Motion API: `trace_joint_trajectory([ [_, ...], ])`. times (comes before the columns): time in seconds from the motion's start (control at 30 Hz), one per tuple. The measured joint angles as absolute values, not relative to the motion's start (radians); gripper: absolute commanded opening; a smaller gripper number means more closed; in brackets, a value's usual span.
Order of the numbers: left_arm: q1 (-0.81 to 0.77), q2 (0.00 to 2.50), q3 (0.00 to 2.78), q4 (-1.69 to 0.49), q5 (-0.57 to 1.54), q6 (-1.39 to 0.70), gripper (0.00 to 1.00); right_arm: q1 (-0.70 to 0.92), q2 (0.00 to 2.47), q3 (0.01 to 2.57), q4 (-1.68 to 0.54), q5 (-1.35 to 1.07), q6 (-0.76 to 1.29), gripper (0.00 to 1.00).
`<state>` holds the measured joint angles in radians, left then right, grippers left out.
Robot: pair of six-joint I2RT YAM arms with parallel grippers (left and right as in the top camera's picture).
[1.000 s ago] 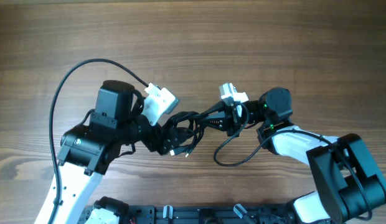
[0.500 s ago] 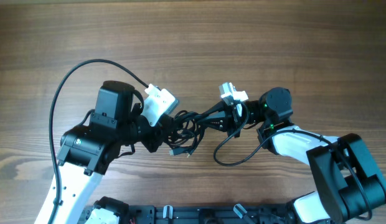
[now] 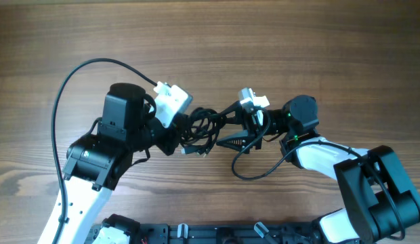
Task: Untangle cables
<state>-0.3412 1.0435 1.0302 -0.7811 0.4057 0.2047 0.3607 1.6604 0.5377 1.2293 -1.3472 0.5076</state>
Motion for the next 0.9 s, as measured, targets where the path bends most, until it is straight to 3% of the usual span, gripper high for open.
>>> trace_joint_trajectory([
  [0.1, -0.342, 1.044, 1.030, -0.767, 0.343, 0.143, 0.04, 0.361, 1.660, 0.538, 1.205, -1.330, 0.531, 0.84],
  [0.23, -0.341, 1.044, 1.030, -0.731, 0.293, 0.067, 0.04, 0.361, 1.657, 0.540, 1.126, -1.299, 0.595, 1.00],
  [0.47, -0.341, 1.044, 1.030, -0.647, 0.234, -0.057, 0.04, 0.361, 1.655, 0.540, 0.902, -1.203, 0.671, 1.00],
  [0.9, -0.341, 1.044, 1.030, -0.539, 0.123, -0.440, 0.04, 0.392, 1.655, 0.540, 0.928, -1.116, 0.951, 1.00],
])
